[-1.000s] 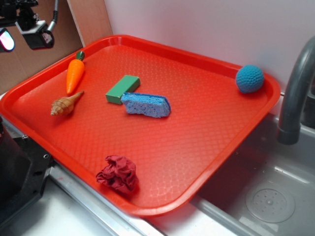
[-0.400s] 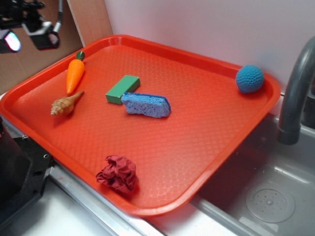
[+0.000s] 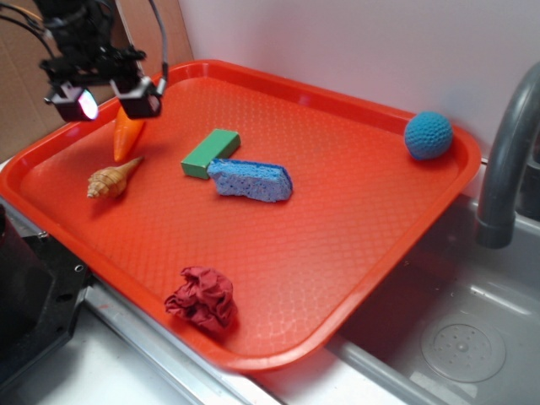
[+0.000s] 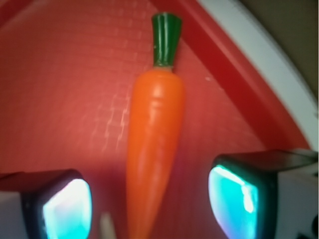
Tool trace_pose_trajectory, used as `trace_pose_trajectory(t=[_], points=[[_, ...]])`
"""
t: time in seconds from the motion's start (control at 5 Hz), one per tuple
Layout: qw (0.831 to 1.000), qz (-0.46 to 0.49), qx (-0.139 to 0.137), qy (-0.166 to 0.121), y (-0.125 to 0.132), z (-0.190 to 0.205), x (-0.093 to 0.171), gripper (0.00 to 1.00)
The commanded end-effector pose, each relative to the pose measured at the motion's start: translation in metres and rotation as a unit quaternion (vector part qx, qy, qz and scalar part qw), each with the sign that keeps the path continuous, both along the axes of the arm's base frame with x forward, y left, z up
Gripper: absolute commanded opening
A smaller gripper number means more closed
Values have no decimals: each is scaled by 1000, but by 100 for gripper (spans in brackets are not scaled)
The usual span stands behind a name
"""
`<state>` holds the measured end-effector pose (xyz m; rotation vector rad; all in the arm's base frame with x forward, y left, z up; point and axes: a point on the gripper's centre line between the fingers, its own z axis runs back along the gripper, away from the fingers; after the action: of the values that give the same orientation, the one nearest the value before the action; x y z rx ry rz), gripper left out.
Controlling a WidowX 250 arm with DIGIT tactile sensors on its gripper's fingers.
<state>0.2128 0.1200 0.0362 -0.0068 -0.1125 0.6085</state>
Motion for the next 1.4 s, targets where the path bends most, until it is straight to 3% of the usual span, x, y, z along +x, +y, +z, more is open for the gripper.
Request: trace_pose_trajectory(t=[0.0,0.2,0.8,1.0,1.2], points=[[999,-5,25,21,2,-22,15,100],[999,-14,22,27,-2,-21,12,0],[998,-12,20,66,0,-35,10,0],[998,-19,17,65,-4,-20,4,0],[996,-77,23,47,-30,29,-16,0]])
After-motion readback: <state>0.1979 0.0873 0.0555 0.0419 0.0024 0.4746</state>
